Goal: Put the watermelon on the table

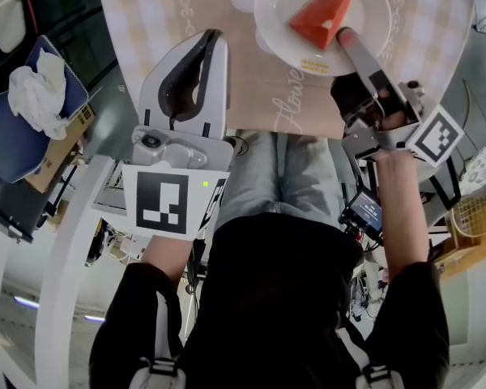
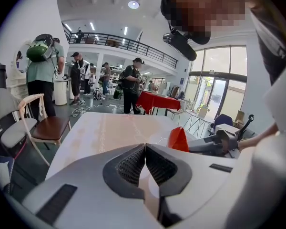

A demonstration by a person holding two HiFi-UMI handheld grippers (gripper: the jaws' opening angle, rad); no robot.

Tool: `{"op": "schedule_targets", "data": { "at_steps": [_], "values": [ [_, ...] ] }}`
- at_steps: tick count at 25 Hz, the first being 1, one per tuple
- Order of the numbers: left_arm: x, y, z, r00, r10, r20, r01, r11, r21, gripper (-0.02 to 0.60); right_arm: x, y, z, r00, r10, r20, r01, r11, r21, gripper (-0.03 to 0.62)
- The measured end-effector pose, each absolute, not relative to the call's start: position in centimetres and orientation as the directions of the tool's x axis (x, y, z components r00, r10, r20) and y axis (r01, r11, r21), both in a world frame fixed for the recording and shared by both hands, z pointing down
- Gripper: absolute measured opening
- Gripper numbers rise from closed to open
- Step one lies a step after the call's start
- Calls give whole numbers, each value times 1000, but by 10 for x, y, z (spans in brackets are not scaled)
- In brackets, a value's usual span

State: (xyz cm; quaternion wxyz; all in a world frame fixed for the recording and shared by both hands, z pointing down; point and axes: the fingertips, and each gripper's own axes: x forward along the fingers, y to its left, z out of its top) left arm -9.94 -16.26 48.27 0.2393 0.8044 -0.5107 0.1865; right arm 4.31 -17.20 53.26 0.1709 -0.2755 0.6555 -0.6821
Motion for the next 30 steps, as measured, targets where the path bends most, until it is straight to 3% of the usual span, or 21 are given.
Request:
{"op": "schedule_targets", "data": {
  "at_steps": [30],
  "values": [
    [-104, -157, 504, 419, -703, 575, -907, -352, 230, 15, 25, -162, 583, -789, -542, 289, -190, -232, -954, 35]
  ]
}}
